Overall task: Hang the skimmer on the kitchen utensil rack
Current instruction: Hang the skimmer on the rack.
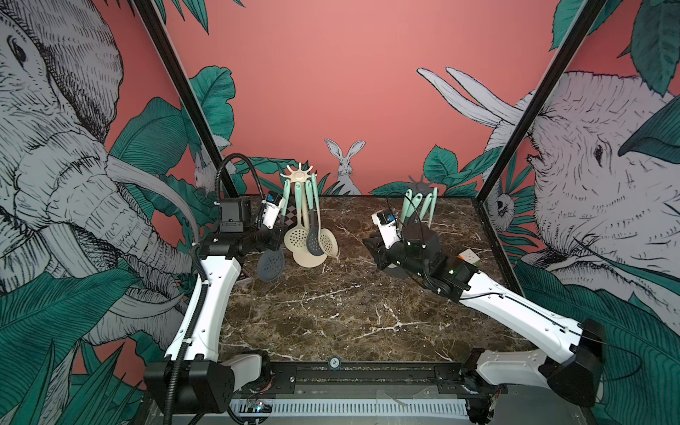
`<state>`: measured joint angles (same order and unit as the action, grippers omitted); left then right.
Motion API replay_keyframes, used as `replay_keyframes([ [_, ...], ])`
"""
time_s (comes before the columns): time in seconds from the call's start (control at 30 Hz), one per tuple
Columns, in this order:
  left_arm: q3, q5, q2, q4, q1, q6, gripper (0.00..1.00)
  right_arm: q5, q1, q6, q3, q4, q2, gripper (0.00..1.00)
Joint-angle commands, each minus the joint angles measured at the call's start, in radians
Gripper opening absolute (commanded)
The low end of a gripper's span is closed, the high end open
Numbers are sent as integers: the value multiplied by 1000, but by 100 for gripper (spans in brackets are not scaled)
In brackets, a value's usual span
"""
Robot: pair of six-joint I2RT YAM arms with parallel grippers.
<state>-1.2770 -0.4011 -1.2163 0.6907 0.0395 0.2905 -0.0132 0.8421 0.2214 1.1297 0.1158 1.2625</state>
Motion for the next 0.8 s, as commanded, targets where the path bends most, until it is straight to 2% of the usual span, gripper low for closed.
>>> replay_keyframes([
  [0.0, -29, 8, -19, 64, 10, 34, 0, 9, -8, 7, -1, -40, 5, 26],
  [0.37, -37, 23, -58, 62, 25, 37, 1, 13, -18, 15, -4, -44, 21, 26],
  [0.43, -32, 28, -54, 56, 25, 35, 14, 16, -20, 17, -1, -44, 26, 26],
  [0.53, -24, 46, -40, 46, 25, 30, 24, 21, -22, 21, 3, -41, 31, 26],
  [0.7, -5, 69, 4, 27, 25, 11, 53, 28, -25, 28, 5, -38, 41, 26],
  [0.77, 15, 84, 35, 11, 25, 0, 60, 28, -24, 31, 4, -33, 40, 26],
])
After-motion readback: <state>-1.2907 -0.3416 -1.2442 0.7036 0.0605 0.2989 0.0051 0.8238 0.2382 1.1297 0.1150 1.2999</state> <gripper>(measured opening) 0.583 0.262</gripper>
